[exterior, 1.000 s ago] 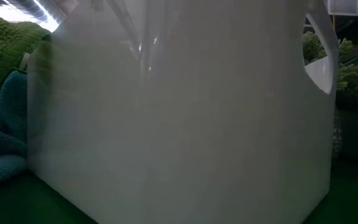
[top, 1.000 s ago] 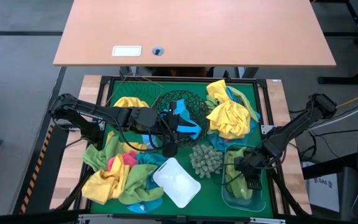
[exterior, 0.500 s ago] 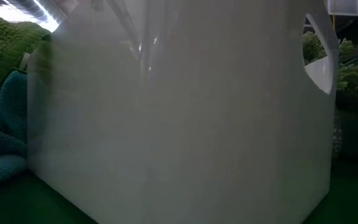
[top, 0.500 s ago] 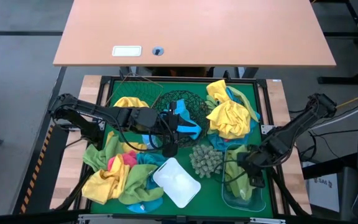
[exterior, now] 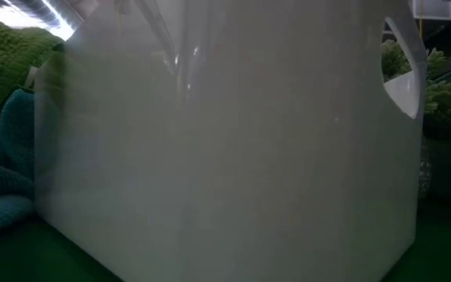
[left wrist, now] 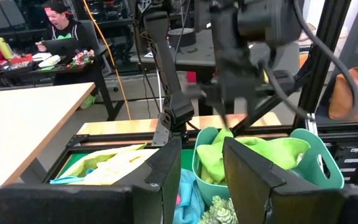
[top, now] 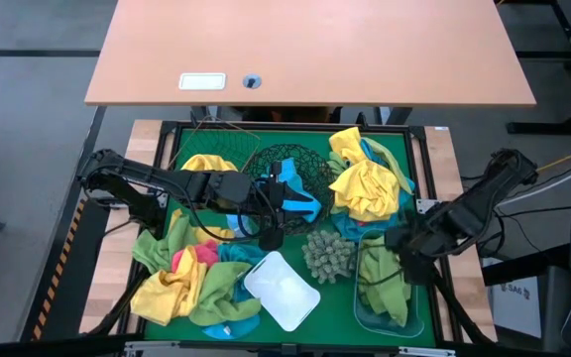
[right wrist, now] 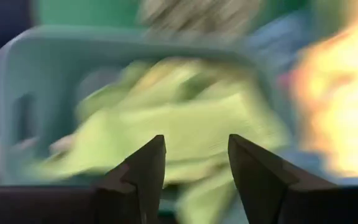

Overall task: Sort microfiber towel by color & place in baskets
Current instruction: Put the yellow microfiber cloth into the rectangular wire basket

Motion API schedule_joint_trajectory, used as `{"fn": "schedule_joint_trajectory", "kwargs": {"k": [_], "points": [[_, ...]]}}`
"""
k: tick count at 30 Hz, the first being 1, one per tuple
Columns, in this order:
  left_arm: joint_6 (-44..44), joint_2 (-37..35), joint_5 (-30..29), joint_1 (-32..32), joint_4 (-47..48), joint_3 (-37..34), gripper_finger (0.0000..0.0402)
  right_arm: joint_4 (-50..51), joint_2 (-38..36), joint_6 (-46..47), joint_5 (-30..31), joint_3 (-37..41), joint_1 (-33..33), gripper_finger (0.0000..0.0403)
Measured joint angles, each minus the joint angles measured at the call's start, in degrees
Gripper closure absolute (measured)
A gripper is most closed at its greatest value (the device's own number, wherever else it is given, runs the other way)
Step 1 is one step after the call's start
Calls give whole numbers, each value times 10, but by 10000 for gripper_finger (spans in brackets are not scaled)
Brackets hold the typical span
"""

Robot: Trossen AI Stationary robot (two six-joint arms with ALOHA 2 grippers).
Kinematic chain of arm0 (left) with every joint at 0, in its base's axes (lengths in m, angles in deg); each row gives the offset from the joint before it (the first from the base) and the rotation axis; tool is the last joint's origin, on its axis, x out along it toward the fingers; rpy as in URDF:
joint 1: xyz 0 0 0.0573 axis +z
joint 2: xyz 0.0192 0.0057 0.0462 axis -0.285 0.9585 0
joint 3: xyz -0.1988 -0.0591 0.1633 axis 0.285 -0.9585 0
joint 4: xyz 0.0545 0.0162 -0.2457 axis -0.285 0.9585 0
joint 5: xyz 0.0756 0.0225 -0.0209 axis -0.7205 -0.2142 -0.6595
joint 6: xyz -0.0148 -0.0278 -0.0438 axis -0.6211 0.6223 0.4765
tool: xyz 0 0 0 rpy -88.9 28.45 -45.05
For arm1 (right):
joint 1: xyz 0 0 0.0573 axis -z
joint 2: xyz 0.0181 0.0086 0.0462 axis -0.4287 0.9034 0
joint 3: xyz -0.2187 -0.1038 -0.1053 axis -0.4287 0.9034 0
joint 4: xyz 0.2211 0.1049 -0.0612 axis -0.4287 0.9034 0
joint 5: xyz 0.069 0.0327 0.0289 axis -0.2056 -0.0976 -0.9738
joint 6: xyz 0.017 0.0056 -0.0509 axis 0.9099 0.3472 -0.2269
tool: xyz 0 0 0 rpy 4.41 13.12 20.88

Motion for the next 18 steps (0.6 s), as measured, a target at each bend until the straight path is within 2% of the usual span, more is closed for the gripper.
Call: {"fn": "schedule_joint_trajectory", "kwargs": {"k": [4, 6, 11, 18], "points": [[0, 0, 0, 0, 0, 0, 288, 47, -2, -39, 186, -37, 4, 228], [0, 0, 0, 0, 0, 0, 288, 50, -7, -79, 241, -38, 24, 228], [0, 0, 0, 0, 0, 0, 288, 24, -18, -170, 238, -2, 126, 228], [0, 0, 0, 0, 0, 0, 288, -57, -26, -287, 110, 96, 264, 228]]}}
